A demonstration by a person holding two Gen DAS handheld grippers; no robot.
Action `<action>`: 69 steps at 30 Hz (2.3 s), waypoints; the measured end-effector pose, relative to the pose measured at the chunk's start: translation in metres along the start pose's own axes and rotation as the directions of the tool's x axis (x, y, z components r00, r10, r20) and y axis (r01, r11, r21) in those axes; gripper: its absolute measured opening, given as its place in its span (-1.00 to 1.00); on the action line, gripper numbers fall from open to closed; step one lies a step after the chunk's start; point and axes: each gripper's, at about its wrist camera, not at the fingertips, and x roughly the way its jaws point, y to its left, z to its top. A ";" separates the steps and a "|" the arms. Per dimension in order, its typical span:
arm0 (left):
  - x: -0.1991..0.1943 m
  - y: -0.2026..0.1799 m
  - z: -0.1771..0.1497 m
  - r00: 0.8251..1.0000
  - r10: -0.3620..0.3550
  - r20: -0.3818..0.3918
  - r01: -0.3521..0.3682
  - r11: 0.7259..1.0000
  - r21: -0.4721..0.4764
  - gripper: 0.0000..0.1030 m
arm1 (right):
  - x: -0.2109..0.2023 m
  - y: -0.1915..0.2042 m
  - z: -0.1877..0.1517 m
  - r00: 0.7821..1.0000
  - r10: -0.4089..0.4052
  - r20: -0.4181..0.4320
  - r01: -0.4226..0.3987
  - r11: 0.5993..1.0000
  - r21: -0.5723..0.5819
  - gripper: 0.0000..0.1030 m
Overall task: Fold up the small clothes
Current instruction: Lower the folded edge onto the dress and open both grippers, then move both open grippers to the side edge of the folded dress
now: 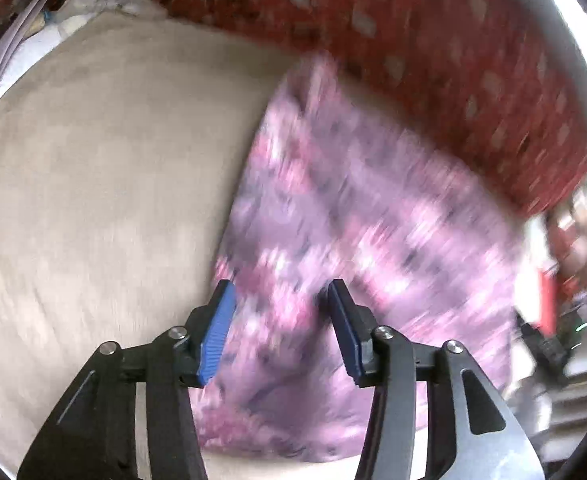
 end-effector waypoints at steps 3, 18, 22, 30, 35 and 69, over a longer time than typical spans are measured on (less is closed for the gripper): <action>-0.007 0.001 -0.013 0.999 0.021 0.034 -0.020 1.000 -0.018 -0.09 | -0.017 0.005 -0.007 0.999 -0.009 0.045 0.008 0.999 0.033 -0.50; -0.023 -0.001 -0.082 0.999 0.040 -0.023 -0.041 0.998 -0.037 -0.09 | -0.057 0.004 -0.067 0.989 -0.138 0.044 0.138 0.990 -0.002 -0.85; -0.021 -0.001 -0.083 0.998 0.048 -0.049 -0.052 0.995 -0.081 0.03 | -0.069 0.016 -0.067 0.983 -0.182 0.021 0.182 0.983 0.012 -0.66; -0.020 0.010 -0.093 0.997 0.026 -0.066 -0.037 0.982 -0.183 0.20 | -0.089 0.058 -0.075 0.976 -0.197 0.094 0.209 0.968 -0.136 -0.24; -0.020 0.003 -0.098 0.997 0.028 -0.068 -0.035 0.995 -0.097 0.49 | -0.047 0.042 -0.085 0.951 -0.308 0.017 0.307 0.944 -0.119 0.09; -0.057 -0.057 -0.036 0.987 0.032 0.156 -0.042 0.998 0.057 0.83 | -0.056 0.093 -0.034 0.954 -0.242 0.178 0.273 0.945 -0.178 0.93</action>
